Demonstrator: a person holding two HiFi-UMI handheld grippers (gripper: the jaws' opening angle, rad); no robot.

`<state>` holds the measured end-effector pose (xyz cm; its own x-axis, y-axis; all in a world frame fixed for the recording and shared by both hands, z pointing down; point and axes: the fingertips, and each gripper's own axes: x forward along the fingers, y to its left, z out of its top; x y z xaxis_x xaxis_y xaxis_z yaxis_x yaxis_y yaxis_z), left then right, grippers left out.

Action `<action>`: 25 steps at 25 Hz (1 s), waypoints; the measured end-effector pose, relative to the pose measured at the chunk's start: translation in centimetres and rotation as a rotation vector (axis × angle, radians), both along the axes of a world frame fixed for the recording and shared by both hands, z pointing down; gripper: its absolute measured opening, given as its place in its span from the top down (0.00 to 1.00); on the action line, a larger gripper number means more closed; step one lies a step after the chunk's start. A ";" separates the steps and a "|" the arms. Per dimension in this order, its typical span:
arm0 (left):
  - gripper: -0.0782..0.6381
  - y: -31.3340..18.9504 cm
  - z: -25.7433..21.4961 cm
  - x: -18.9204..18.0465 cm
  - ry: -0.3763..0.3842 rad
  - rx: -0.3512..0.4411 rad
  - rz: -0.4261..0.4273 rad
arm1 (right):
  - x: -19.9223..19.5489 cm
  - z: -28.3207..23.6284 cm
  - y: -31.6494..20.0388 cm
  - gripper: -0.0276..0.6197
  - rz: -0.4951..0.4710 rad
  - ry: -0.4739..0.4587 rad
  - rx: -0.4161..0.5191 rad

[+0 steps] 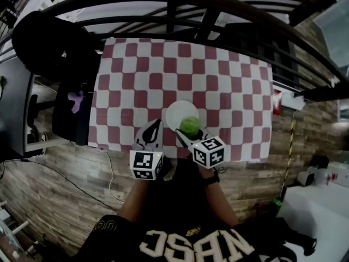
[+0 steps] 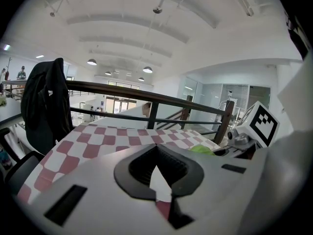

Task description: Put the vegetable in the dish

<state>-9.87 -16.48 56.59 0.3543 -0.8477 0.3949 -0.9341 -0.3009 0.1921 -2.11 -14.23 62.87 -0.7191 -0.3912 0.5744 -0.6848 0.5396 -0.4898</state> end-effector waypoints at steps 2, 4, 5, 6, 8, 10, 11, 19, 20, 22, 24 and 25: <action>0.87 -0.2 0.6 -0.3 -0.004 -0.012 -0.007 | -0.4 0.5 -0.2 0.68 -0.009 -0.039 -0.018; 0.87 -0.1 1.2 -0.8 -0.001 -0.032 -0.022 | -1.3 0.7 -0.3 0.68 -0.033 -0.091 -0.033; 0.87 0.0 1.6 -1.1 0.002 -0.044 -0.031 | -1.7 0.8 -0.4 0.68 -0.044 -0.112 -0.037; 0.87 0.1 1.9 -1.3 0.003 -0.056 -0.040 | -2.1 1.0 -0.7 0.68 -0.050 -0.129 -0.042; 0.87 0.3 2.6 -1.9 0.005 -0.074 -0.058 | -2.8 1.6 -1.2 0.68 -0.046 -0.161 -0.063; 0.87 0.4 3.1 -2.6 0.011 -0.083 -0.081 | -3.4 2.5 -1.9 0.71 -0.027 -0.185 -0.101; 0.87 0.4 3.2 -3.0 0.013 -0.085 -0.091 | -3.7 3.0 -2.1 0.72 -0.019 -0.190 -0.121; 0.87 0.5 4.4 -4.8 0.022 -0.111 -0.134 | -4.8 5.2 -3.6 0.73 0.025 -0.278 -0.199; 0.87 0.5 4.6 -4.9 0.022 -0.117 -0.134 | -5.0 5.5 -3.9 0.73 0.030 -0.291 -0.208; 0.87 0.5 4.9 -5.0 0.021 -0.125 -0.134 | -5.2 5.7 -4.3 0.73 0.039 -0.329 -0.225; 0.87 0.6 5.0 -5.0 0.021 -0.130 -0.133 | -5.3 5.6 -4.6 0.73 0.051 -0.371 -0.232; 0.87 0.5 5.1 -5.1 0.022 -0.132 -0.132 | -5.3 5.5 -4.7 0.73 0.057 -0.385 -0.233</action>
<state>-14.93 -15.94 61.69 0.2532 -0.8287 0.4991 -0.9590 -0.1469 0.2425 -7.37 -18.98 68.34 -0.8785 -0.3285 0.3468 -0.4545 0.3517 -0.8184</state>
